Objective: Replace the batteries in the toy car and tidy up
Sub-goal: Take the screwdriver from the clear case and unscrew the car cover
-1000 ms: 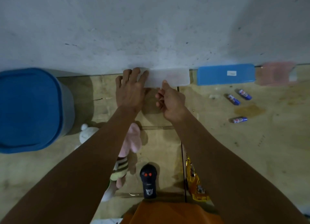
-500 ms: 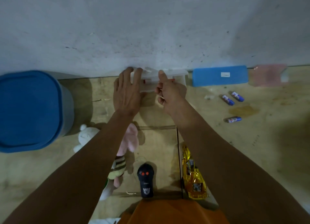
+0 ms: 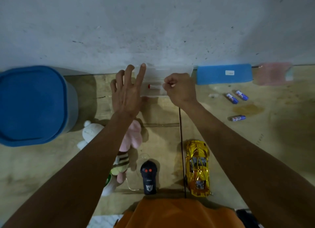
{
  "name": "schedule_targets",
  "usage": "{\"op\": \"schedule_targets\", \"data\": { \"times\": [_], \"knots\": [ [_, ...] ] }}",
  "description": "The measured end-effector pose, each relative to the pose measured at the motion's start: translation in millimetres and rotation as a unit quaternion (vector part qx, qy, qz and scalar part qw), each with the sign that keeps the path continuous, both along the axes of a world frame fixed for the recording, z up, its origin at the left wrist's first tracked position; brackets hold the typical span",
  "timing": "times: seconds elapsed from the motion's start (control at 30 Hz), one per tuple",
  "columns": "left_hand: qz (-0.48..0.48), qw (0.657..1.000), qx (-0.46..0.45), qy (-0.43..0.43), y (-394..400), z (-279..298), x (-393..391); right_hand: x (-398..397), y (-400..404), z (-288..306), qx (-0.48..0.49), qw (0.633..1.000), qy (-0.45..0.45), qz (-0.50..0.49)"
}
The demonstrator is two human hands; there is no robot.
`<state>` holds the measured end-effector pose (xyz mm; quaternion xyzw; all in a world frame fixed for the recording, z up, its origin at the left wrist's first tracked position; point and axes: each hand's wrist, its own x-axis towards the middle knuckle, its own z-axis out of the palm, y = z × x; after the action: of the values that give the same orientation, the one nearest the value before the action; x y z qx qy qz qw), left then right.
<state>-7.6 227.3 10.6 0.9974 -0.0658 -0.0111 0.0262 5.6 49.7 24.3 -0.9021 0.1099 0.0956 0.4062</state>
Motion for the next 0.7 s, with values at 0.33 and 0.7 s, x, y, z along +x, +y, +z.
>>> {"op": "schedule_targets", "data": {
  "times": [0.33, 0.7],
  "knots": [
    [-0.012, 0.998, 0.024, 0.051, -3, 10, 5, 0, 11, -16, -0.341, 0.910, -0.074, 0.224],
    [0.022, 0.996, 0.024, 0.080, 0, 11, 2, -22, -6, 10, -0.198, 0.946, -0.225, 0.123]
  ]
}}
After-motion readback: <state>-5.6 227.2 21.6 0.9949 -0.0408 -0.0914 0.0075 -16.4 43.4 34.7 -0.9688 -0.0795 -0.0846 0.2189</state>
